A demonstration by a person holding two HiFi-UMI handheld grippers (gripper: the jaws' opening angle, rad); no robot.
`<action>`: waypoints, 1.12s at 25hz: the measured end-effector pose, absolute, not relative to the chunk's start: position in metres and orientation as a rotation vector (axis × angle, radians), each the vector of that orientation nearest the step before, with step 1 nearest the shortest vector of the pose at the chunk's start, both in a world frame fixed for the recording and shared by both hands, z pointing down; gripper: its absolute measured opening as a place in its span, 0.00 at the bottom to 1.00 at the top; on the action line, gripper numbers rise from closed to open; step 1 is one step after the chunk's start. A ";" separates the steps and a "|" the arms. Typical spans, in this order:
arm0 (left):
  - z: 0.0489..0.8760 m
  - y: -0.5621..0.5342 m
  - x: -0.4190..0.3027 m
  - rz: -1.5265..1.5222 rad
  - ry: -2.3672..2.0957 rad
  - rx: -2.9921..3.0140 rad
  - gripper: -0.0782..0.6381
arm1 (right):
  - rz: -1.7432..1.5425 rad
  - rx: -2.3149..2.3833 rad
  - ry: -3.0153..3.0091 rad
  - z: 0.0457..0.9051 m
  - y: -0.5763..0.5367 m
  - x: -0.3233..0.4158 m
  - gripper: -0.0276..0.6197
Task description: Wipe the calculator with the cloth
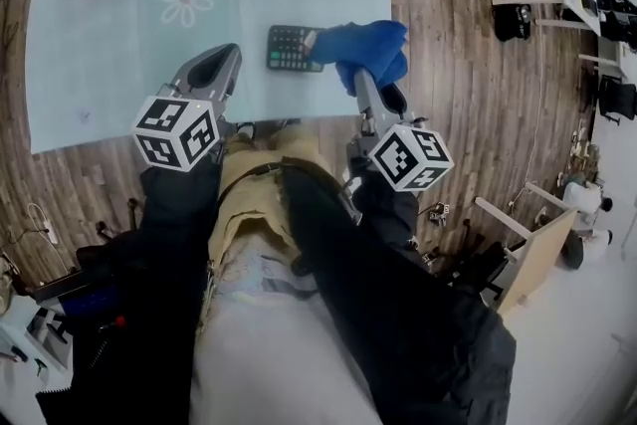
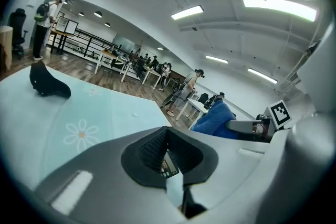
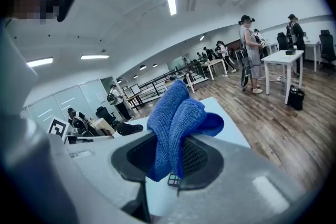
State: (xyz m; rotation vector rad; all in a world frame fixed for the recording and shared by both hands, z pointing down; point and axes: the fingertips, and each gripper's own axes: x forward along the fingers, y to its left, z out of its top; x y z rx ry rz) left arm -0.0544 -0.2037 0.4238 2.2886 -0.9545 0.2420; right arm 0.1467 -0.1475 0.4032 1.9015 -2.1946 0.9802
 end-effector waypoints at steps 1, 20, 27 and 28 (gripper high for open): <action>0.428 -0.205 -0.051 0.252 -0.957 2.280 0.11 | 0.987 1.891 -2.169 0.411 -0.150 0.153 0.20; 0.528 -0.217 -0.030 0.397 -1.056 2.081 0.11 | 0.582 1.485 -1.824 0.546 -0.221 0.195 0.20; 0.564 -0.216 -0.041 0.479 -1.073 2.002 0.11 | 0.518 1.234 -1.770 0.612 -0.209 0.135 0.20; 0.566 -0.214 -0.042 0.484 -1.074 1.997 0.11 | 0.524 1.206 -1.774 0.618 -0.206 0.127 0.20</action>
